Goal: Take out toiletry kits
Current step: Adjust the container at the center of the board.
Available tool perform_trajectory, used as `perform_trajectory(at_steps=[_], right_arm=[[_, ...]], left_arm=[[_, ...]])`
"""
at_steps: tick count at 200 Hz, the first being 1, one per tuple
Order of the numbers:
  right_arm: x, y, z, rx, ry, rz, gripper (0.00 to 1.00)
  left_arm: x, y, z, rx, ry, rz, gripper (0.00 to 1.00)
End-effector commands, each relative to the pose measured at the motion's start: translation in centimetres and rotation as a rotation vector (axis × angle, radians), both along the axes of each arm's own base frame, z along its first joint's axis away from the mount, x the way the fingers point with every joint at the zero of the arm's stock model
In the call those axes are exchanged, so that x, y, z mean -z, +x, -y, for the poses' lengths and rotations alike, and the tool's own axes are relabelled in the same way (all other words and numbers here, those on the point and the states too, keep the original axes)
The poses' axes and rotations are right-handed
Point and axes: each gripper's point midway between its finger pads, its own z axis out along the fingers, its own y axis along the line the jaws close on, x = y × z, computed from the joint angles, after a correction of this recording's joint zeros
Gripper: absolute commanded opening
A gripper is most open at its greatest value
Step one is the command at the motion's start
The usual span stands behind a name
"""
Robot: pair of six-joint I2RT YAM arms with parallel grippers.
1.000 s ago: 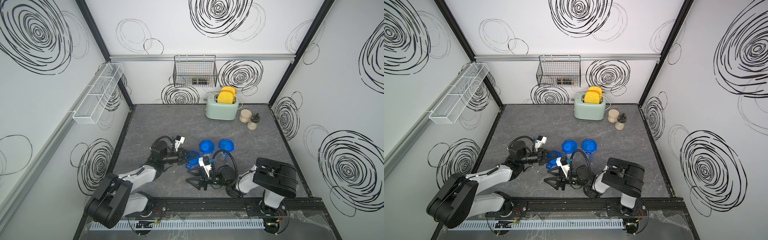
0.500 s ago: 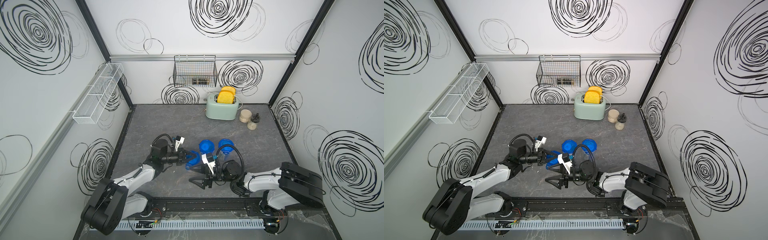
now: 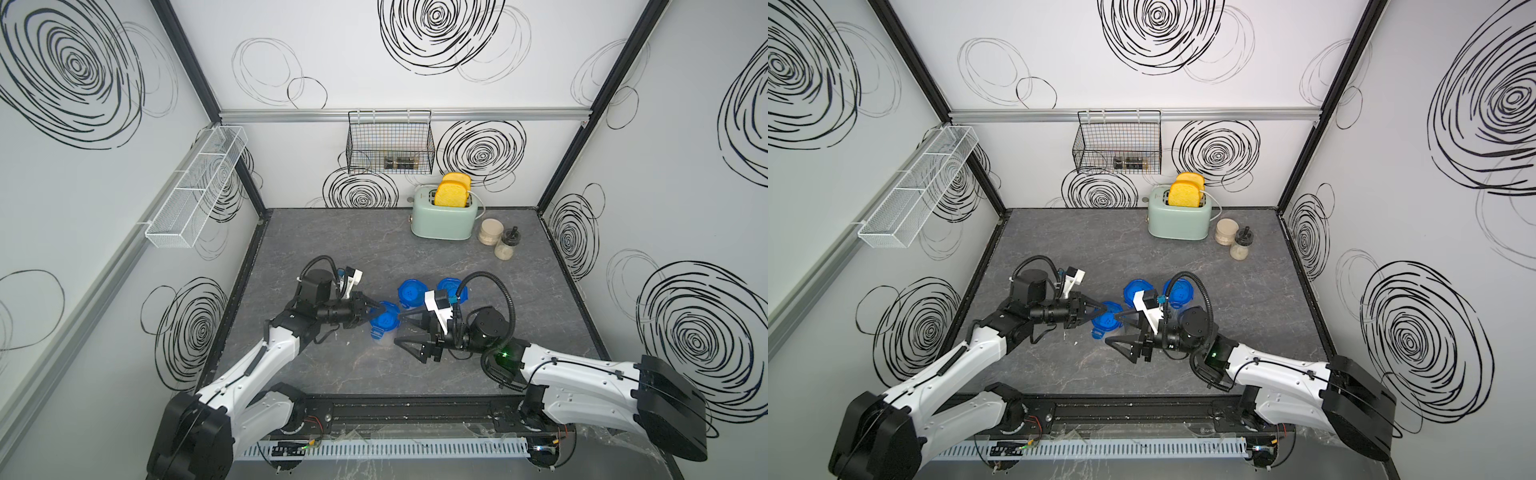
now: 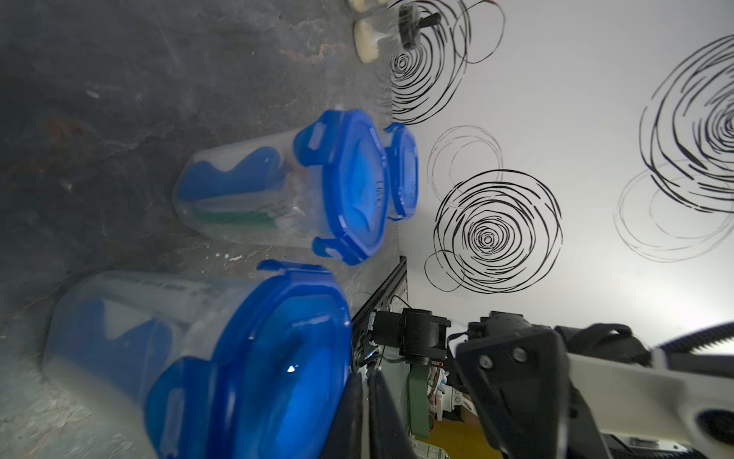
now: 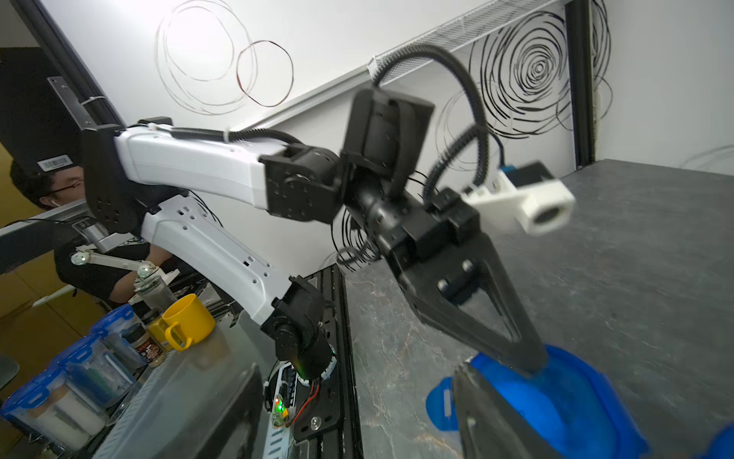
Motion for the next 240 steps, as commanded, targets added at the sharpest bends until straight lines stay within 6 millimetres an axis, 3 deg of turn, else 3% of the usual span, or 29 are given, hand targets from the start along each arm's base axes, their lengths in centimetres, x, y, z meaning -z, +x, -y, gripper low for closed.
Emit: perform_trajectory(at_steps=[1, 55, 81, 149, 189, 240], right_arm=[[0.5, 1.0, 1.1, 0.057, -0.016, -0.029, 0.77], [0.6, 4.1, 4.6, 0.233, -0.024, -0.097, 0.77], [0.6, 5.3, 6.5, 0.322, -0.033, -0.103, 0.78], [1.8, 8.0, 9.3, 0.389, -0.076, -0.14, 0.79], [3.3, 8.7, 9.9, 0.405, -0.085, -0.166, 0.79], [4.6, 8.8, 10.7, 0.419, -0.096, -0.194, 0.79]], left_arm=[[-7.1, 0.8, -1.0, -0.05, 0.022, 0.197, 0.17], [-21.7, 1.3, -4.2, -0.262, -0.006, 0.391, 0.25], [-25.7, 0.5, -5.3, -0.331, -0.061, 0.469, 0.27], [-28.6, -0.4, -5.4, -0.318, -0.193, 0.549, 0.26], [-27.9, 1.2, -6.6, -0.368, -0.202, 0.534, 0.2], [-27.8, 1.3, -7.0, -0.377, -0.257, 0.526, 0.18]])
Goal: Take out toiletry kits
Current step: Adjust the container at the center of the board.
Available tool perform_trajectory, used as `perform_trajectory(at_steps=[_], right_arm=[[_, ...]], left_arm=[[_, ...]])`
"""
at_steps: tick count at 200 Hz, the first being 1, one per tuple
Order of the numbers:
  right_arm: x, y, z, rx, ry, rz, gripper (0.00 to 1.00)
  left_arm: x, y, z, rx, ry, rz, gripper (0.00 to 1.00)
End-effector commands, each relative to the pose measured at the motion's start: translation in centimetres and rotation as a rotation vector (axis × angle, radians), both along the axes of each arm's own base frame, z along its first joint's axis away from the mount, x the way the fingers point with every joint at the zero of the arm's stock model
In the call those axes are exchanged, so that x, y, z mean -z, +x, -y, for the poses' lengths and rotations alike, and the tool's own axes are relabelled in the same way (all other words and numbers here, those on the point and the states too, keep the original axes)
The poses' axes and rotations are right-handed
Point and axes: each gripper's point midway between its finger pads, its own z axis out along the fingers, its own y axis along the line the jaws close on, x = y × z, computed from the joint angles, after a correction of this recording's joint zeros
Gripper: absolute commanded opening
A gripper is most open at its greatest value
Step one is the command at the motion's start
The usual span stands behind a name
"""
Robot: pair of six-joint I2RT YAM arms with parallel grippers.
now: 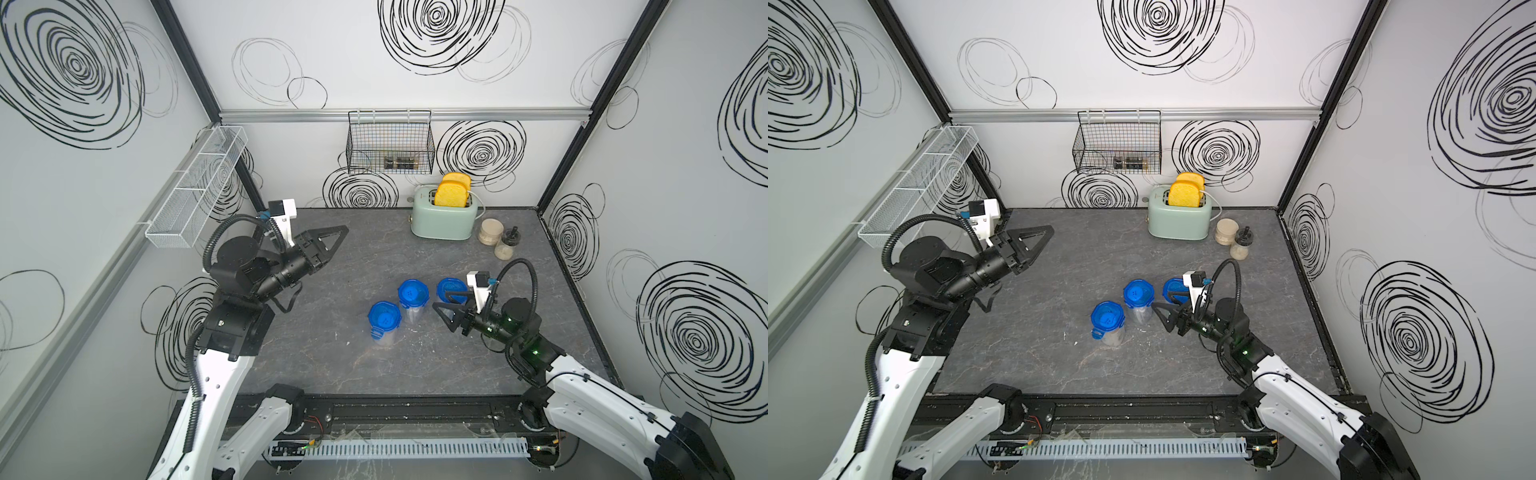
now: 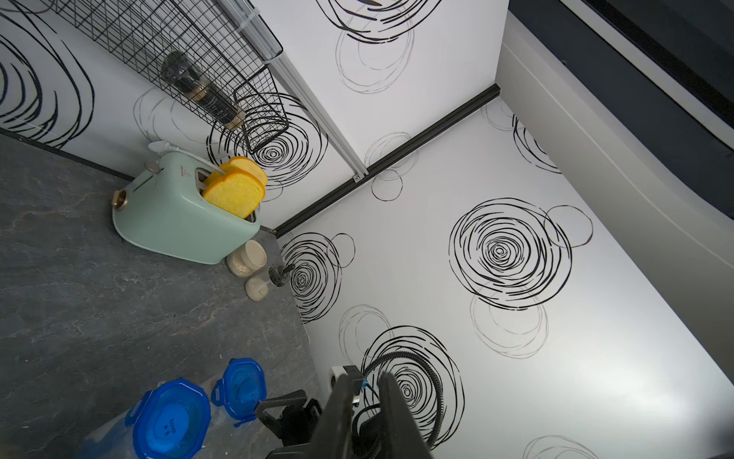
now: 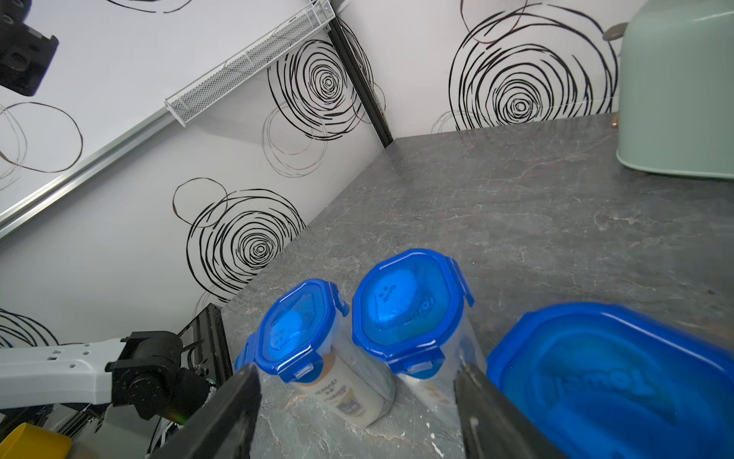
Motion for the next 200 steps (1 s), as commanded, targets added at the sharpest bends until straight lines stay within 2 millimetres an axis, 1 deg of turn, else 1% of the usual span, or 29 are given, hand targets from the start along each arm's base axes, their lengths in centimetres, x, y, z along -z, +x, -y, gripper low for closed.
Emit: perform_trajectory(at_steps=[1, 13, 19, 45, 63, 89, 101, 118, 128, 148, 162, 176, 184, 189, 200], right_arm=[[0.0, -0.3, 0.2, -0.01, 0.016, -0.001, 0.79], [0.1, -0.3, 0.4, -0.005, 0.017, -0.001, 0.79], [0.2, -0.3, 0.5, -0.003, 0.016, -0.002, 0.79], [0.2, -0.3, 0.7, 0.002, 0.014, -0.003, 0.79], [0.2, -0.3, 0.7, 0.005, 0.016, 0.0, 0.79], [0.4, -0.2, 0.8, 0.011, 0.014, -0.007, 0.79], [0.4, -0.2, 0.7, 0.007, 0.015, -0.006, 0.79], [0.4, -0.2, 0.7, 0.005, 0.017, -0.011, 0.79], [0.5, -0.3, 0.7, 0.001, 0.015, -0.012, 0.79], [0.5, -0.3, 0.7, 0.002, 0.013, -0.015, 0.79], [0.5, -0.4, 0.7, 0.002, 0.018, -0.011, 0.79], [0.6, -0.2, 0.8, 0.012, 0.017, -0.012, 0.79], [0.6, -0.1, 0.8, 0.014, 0.016, -0.015, 0.79], [0.5, 0.0, 0.8, 0.015, 0.016, -0.016, 0.79], [0.1, 0.1, 0.5, 0.008, 0.015, -0.017, 0.79]], left_arm=[[-1.9, -0.7, 0.0, 0.032, -0.053, 0.07, 0.18], [-1.3, -0.8, 0.1, 0.04, -0.061, 0.053, 0.18], [-1.4, -1.1, 0.2, 0.055, -0.069, 0.061, 0.17], [-2.8, -2.1, 0.1, 0.051, -0.038, 0.124, 0.15], [-3.5, -3.0, 0.6, 0.1, -0.047, 0.145, 0.16], [-3.2, -2.8, 1.4, 0.13, -0.072, 0.127, 0.16], [-2.8, -2.7, 1.5, 0.153, -0.074, 0.107, 0.14], [-2.6, -2.5, 1.2, 0.149, -0.084, 0.1, 0.12], [-3.1, -2.9, 0.8, 0.149, -0.082, 0.118, 0.12], [-3.1, -2.4, -0.9, 0.068, -0.054, 0.127, 0.13], [-3.5, -2.6, -0.9, 0.068, -0.049, 0.134, 0.13], [-3.8, -2.8, -1.4, 0.024, -0.012, 0.152, 0.18], [-3.8, -3.0, -1.8, -0.009, 0.01, 0.163, 0.25], [-3.7, -2.9, -2.0, -0.025, 0.02, 0.163, 0.29], [-2.9, -2.6, -2.3, -0.048, 0.057, 0.161, 0.33]])
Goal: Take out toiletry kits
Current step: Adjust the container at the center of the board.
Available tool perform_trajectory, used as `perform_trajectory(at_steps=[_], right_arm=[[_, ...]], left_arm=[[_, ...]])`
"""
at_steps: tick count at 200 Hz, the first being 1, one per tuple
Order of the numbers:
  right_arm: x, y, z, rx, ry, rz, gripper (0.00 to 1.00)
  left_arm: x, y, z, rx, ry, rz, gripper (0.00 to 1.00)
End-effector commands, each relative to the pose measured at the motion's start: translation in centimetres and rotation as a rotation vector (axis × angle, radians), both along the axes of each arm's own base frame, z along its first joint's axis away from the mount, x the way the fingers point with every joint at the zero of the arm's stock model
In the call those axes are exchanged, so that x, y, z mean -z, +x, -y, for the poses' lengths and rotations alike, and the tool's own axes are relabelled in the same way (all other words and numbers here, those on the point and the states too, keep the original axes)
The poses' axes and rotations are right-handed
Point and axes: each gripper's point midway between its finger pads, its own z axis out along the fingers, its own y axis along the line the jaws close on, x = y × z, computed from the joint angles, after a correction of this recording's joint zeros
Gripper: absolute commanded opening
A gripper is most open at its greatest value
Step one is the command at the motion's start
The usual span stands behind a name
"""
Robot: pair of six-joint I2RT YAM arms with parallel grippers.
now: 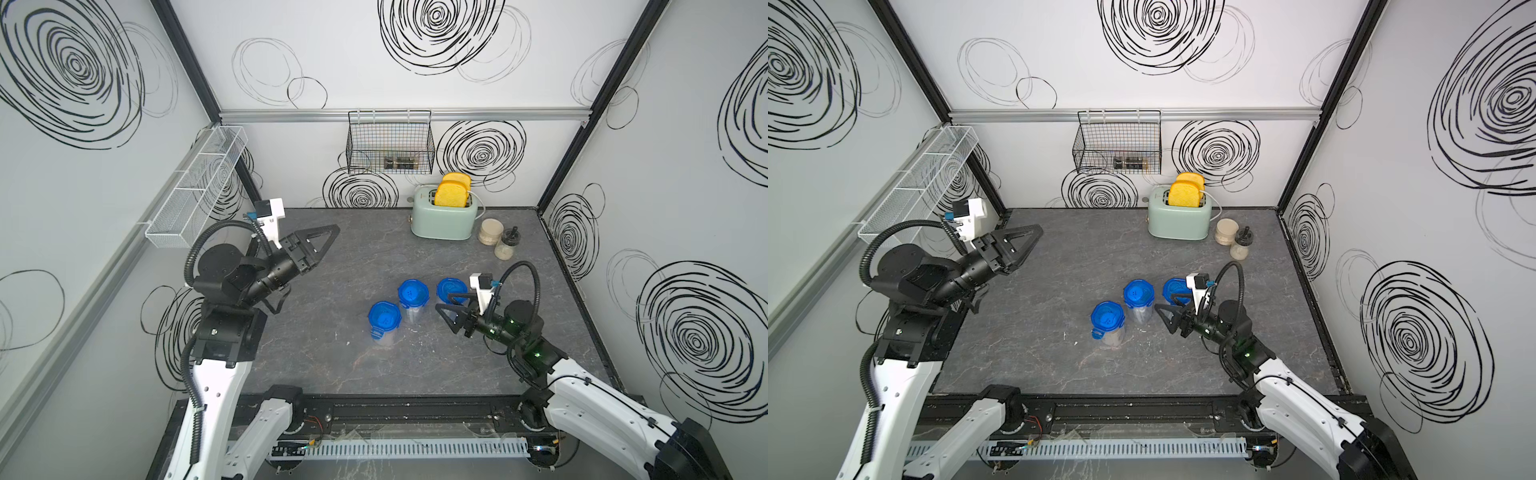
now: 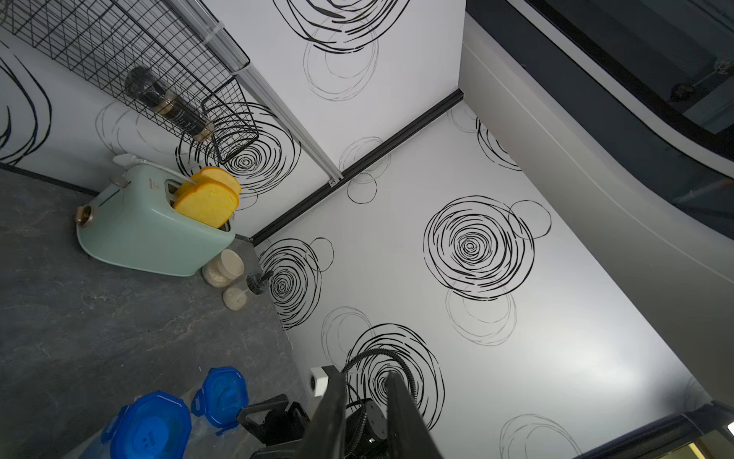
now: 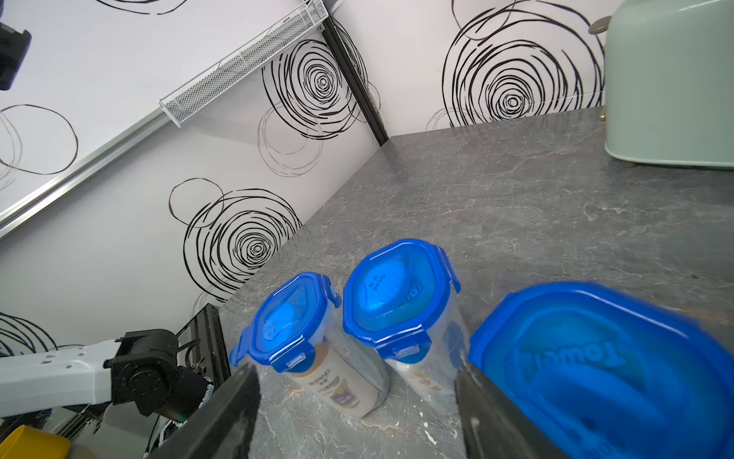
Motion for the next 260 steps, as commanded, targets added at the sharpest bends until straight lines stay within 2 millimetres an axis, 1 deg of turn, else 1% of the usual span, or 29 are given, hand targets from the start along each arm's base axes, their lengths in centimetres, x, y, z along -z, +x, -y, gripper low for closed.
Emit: perform_trajectory(at_steps=[1, 10, 23, 34, 47, 57, 70, 82, 93, 107, 133, 157, 182, 219, 260], right_arm=[[-0.3, 0.1, -0.2, -0.004, 0.007, -0.012, 0.79], [-0.6, 0.2, -0.3, -0.01, 0.004, -0.011, 0.79], [-0.9, 0.3, -0.5, -0.017, -0.001, -0.015, 0.79], [-1.1, 0.2, -0.8, -0.037, -0.007, -0.022, 0.78], [-1.4, -0.5, -1.4, -0.093, -0.007, -0.03, 0.77], [-1.5, -1.1, -2.0, -0.148, -0.002, -0.029, 0.77], [-1.2, -1.9, -2.8, -0.212, 0.004, -0.046, 0.75], [-0.6, -2.4, -3.6, -0.249, 0.0, -0.091, 0.74], [0.1, -2.8, -4.5, -0.278, -0.018, -0.129, 0.73], [0.8, -3.3, -5.8, -0.305, -0.046, -0.162, 0.72], [1.2, -4.3, -8.8, -0.361, -0.09, -0.191, 0.72], [2.2, -4.1, -10.4, -0.361, -0.13, -0.243, 0.7], [3.1, -3.4, -11.1, -0.337, -0.156, -0.276, 0.7], [3.5, -2.9, -11.8, -0.322, -0.167, -0.299, 0.71], [4.1, -3.6, -12.2, -0.353, -0.177, -0.316, 0.71]], left_arm=[[-0.9, -0.8, -1.0, -0.071, 0.071, 0.078, 0.33], [0.7, -0.1, -1.3, -0.087, 0.089, 0.038, 0.35], [3.2, 0.9, -1.0, -0.068, 0.096, 0.004, 0.38], [6.5, 1.8, -0.6, -0.033, 0.109, -0.063, 0.39], [10.4, 2.8, -0.3, -0.011, 0.15, -0.151, 0.38], [13.3, 3.1, 0.0, -0.002, 0.192, -0.224, 0.39], [16.3, 3.4, 0.2, 0.0, 0.245, -0.283, 0.42], [18.6, 3.4, 0.6, 0.015, 0.276, -0.327, 0.45], [20.2, 3.2, 1.0, 0.029, 0.297, -0.362, 0.47], [21.7, 3.2, 1.5, 0.036, 0.307, -0.392, 0.48], [23.8, 2.6, 3.2, 0.092, 0.313, -0.424, 0.51], [25.9, 2.2, 4.3, 0.119, 0.362, -0.472, 0.52], [27.1, 2.1, 4.7, 0.133, 0.395, -0.502, 0.54], [28.5, 1.4, 4.6, 0.147, 0.428, -0.53, 0.54], [29.9, 0.3, 4.9, 0.185, 0.466, -0.552, 0.55]])
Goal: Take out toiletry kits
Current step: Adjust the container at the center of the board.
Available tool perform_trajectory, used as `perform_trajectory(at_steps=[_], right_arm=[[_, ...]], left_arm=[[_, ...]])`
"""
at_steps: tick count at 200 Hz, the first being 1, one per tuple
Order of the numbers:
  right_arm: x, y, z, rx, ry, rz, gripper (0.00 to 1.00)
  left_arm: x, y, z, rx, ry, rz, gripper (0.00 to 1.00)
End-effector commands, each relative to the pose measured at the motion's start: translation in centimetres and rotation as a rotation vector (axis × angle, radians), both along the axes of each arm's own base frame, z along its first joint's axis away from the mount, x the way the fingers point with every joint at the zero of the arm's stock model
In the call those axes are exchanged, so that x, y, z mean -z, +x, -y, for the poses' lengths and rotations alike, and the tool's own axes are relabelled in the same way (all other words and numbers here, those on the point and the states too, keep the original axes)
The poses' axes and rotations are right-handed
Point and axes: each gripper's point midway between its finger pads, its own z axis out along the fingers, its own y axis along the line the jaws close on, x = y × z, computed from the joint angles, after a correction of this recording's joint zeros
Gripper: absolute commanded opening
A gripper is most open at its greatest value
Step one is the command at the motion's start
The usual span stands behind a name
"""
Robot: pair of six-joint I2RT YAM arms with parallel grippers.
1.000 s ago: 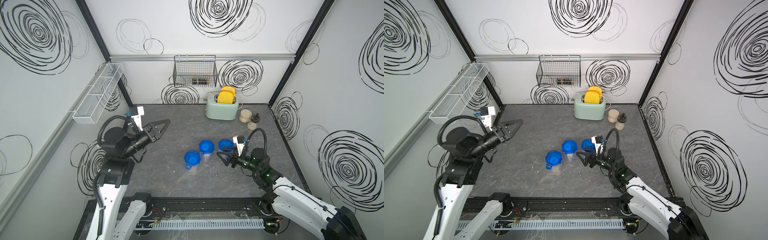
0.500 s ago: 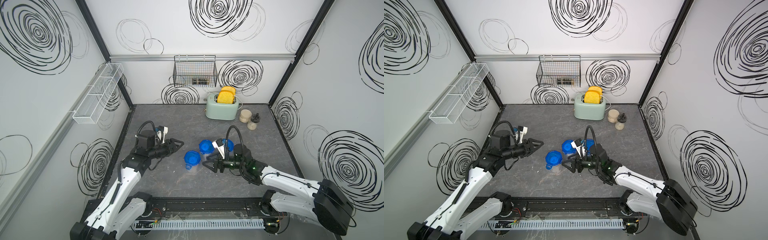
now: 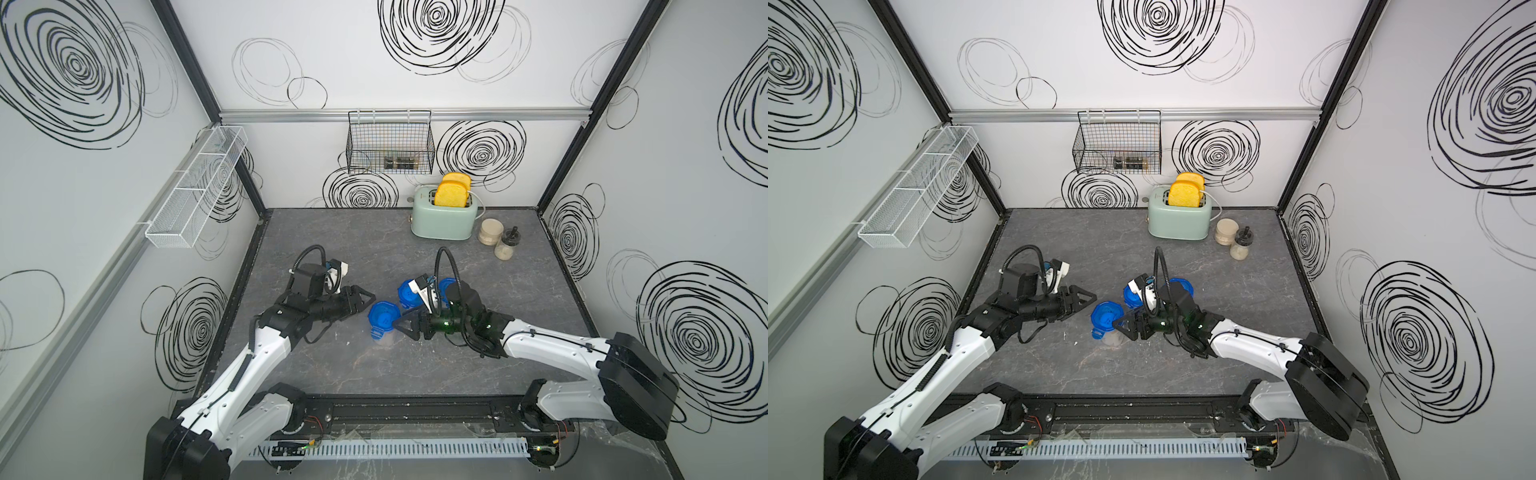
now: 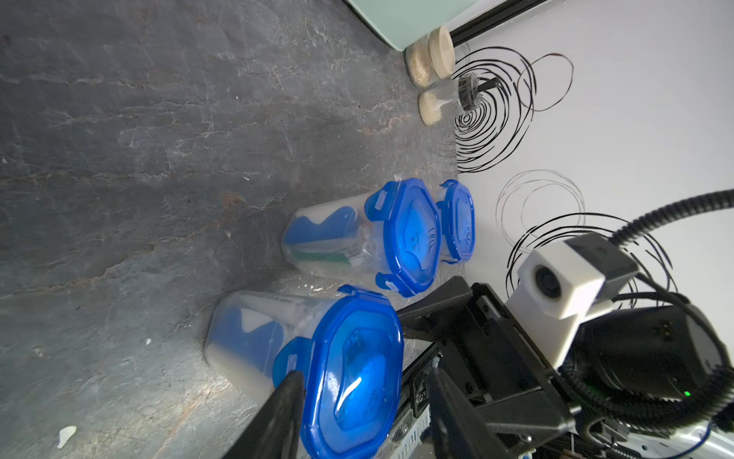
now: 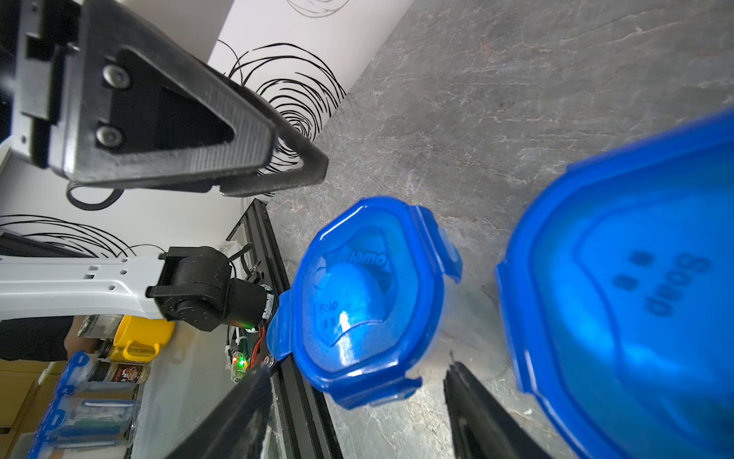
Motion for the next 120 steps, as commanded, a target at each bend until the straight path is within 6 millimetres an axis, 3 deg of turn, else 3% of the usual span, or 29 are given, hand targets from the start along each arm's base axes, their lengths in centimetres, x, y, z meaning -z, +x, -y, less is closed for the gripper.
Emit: perform_trajectory(at_steps=[1, 77, 120], right_arm=[[-0.4, -0.3, -0.5, -0.013, 0.002, -0.009, 0.71], [-0.9, -2.4, -1.2, -0.096, 0.036, -0.012, 0.7], [-1.4, -4.2, -1.9, -0.154, 0.062, -0.011, 0.7]], left_arm=[[0.9, -0.6, 0.0, 0.031, 0.035, 0.004, 0.55], [2.6, -1.6, 1.3, 0.096, 0.059, -0.045, 0.55], [2.3, -1.0, 1.9, 0.104, 0.057, -0.034, 0.55]])
